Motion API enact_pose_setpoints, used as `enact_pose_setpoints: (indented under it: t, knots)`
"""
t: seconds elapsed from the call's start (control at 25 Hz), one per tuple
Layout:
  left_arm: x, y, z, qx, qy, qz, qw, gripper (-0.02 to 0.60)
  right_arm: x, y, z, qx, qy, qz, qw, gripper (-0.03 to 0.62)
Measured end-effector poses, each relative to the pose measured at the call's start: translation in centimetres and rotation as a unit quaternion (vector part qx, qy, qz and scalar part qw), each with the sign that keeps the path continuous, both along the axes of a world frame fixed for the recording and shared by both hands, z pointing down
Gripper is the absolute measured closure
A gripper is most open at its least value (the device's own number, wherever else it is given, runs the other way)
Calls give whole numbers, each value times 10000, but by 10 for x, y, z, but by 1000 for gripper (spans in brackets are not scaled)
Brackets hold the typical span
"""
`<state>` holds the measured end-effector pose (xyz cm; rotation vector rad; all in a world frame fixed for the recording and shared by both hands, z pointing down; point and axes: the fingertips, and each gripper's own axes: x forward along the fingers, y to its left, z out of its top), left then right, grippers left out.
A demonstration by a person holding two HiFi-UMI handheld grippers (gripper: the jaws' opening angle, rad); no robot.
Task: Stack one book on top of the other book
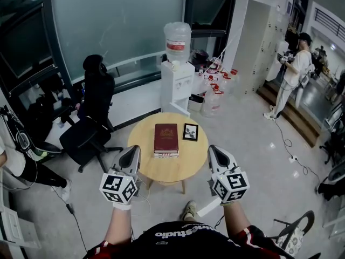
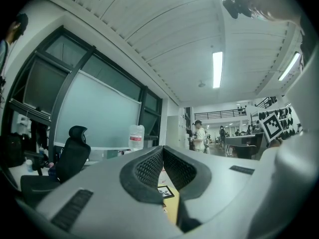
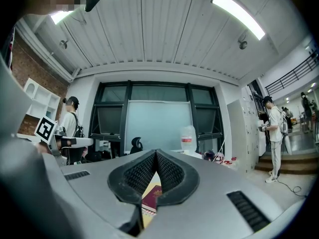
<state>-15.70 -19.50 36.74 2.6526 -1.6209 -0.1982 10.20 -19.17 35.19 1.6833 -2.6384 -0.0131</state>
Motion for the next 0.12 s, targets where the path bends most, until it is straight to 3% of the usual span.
enact_pose_setpoints:
  t: [0.12]
  knots:
    - [-1, -1, 1, -25, -6, 4, 10000, 565, -1, 0, 0, -6, 0, -10, 10000, 569]
